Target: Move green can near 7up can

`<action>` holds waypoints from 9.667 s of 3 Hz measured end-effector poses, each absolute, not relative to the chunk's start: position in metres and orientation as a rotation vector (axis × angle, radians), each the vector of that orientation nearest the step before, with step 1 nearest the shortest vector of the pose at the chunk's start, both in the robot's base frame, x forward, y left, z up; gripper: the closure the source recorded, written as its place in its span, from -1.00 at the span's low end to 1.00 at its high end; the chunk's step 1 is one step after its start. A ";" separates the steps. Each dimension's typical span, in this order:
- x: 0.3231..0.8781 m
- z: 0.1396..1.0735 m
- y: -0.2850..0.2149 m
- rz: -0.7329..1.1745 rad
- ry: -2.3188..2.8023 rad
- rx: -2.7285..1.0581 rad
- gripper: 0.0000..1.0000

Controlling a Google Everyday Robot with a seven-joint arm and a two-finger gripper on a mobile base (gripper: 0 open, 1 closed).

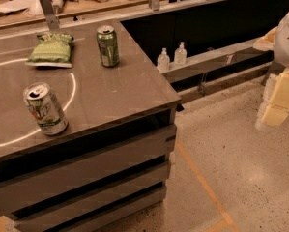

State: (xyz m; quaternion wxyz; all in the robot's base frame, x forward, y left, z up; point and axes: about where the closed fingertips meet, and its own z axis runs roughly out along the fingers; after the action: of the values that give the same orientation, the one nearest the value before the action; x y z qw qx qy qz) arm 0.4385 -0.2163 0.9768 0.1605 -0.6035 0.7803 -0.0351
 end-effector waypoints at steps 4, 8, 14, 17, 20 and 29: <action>0.572 0.979 -0.132 -0.103 1.989 -1.697 -1.00; 0.717 0.947 0.044 0.302 1.729 -1.489 -1.00; 0.760 0.921 0.119 0.677 1.670 -1.362 0.27; 0.667 0.971 0.117 0.794 1.512 -1.589 1.00; 0.537 0.905 0.123 0.949 1.426 -1.790 1.00; 0.534 0.911 0.104 0.846 1.457 -1.755 -1.00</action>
Offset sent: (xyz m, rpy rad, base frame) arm 0.0703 0.0476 0.0150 0.0646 -0.1265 0.1333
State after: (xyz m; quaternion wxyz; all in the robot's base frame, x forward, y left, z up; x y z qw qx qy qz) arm 0.5344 0.1036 0.9115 0.3470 -0.6765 0.5617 0.3262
